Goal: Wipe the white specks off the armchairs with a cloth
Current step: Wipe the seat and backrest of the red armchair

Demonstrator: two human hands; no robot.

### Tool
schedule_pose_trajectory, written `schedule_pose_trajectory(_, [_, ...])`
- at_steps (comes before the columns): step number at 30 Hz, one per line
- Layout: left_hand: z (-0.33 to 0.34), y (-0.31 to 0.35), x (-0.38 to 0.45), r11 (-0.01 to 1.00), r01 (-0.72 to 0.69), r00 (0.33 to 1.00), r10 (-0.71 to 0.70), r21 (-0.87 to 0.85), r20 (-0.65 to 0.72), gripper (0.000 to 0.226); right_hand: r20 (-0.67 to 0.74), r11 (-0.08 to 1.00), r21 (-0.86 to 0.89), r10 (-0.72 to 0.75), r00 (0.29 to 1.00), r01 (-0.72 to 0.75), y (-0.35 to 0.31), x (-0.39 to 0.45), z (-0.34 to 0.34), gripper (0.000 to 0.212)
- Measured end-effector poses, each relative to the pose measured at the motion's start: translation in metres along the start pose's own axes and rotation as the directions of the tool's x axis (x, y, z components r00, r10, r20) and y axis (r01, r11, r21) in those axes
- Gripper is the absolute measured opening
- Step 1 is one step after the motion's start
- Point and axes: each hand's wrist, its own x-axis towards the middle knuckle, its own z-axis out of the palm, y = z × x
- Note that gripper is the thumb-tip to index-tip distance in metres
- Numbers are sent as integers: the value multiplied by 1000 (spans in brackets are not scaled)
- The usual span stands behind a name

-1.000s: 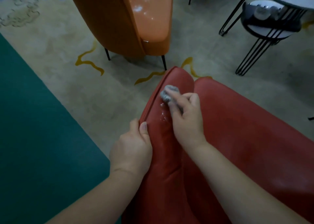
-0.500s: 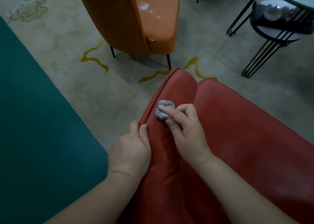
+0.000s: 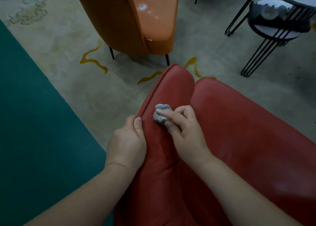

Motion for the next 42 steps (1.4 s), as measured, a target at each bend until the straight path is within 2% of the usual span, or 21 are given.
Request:
schedule_pose_trajectory(3, [-1, 1, 0, 1000, -8, 1000, 8, 29, 4, 37, -140, 994, 5, 113, 984, -114, 0, 36, 5, 35])
schedule_pose_trajectory(5, [0, 1, 0, 999, 1, 1000, -1, 32, 19, 38, -168, 984, 23, 178, 970, -177, -1, 58, 7, 33])
schedule_pose_trajectory(7, [0, 1, 1, 1000, -2, 1000, 1, 25, 29, 38, -136, 991, -36, 121, 983, -127, -3, 55, 9, 32])
schedule_pose_trajectory(9, [0, 1, 0, 1000, -10, 999, 9, 22, 30, 37, -91, 995, -102, 3, 996, -13, -6, 27, 11, 33])
schedule_pose_trajectory(11, [-2, 2, -1, 1000, -18, 999, 18, 16, 32, 35, -79, 997, -72, -29, 996, 23, -7, -10, 12, 34])
schedule_pose_trajectory(14, [-3, 2, -2, 999, -37, 999, 36, 5, 35, 34, -111, 998, -9, 53, 992, -54, -6, -25, 13, 35])
schedule_pose_trajectory(16, [-3, 2, -2, 999, -50, 998, 50, -3, 46, 36, -144, 995, -22, 97, 985, -101, -5, -5, 14, 35])
schedule_pose_trajectory(20, [-3, 1, -2, 994, -102, 993, 104, -37, 64, 44, -191, 977, 84, 209, 959, -196, -3, 35, 14, 34])
schedule_pose_trajectory(24, [-1, 0, -3, 994, -103, 992, 105, -37, 73, 46, -157, 996, 8, 86, 984, -86, -4, -18, 15, 36])
schedule_pose_trajectory(27, [-1, -1, -2, 993, -109, 991, 112, -47, 69, 45, -115, 994, 54, 106, 988, -100, -7, -60, 15, 39])
schedule_pose_trajectory(33, [-2, -1, -3, 991, -89, 994, 95, -104, 53, 44, -164, 983, -12, 180, 970, -185, -10, 12, 14, 32])
schedule_pose_trajectory(36, [-1, -3, -3, 989, -90, 994, 96, -113, 47, 44, -89, 994, -96, 38, 995, -46, -17, -13, 14, 32])
schedule_pose_trajectory(38, [-1, -4, -3, 990, -92, 994, 97, -111, 41, 44, -37, 997, -79, -29, 999, 26, -14, -53, 11, 31])
schedule_pose_trajectory(42, [0, -3, -3, 991, -86, 995, 90, -99, 35, 44, -101, 996, -43, 74, 992, -79, -7, -74, 8, 35])
